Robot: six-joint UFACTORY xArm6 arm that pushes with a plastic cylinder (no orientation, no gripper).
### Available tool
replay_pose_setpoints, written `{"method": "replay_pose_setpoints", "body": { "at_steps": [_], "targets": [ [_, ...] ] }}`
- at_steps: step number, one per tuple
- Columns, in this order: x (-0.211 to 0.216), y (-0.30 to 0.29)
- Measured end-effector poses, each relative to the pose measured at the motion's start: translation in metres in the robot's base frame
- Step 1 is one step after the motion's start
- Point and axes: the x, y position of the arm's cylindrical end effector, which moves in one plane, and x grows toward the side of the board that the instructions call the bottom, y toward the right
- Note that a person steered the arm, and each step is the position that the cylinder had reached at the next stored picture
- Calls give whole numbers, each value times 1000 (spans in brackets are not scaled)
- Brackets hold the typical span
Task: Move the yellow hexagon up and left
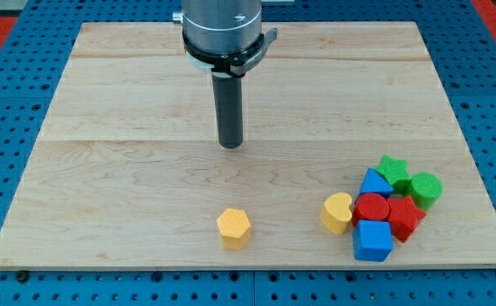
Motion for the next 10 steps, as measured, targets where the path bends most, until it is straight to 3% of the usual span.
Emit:
{"method": "replay_pose_setpoints", "body": {
  "at_steps": [3,5,6,8,9,10],
  "targets": [
    [9,27],
    [55,27],
    [90,63],
    [158,66],
    [158,32],
    [125,-49]
  ]
}}
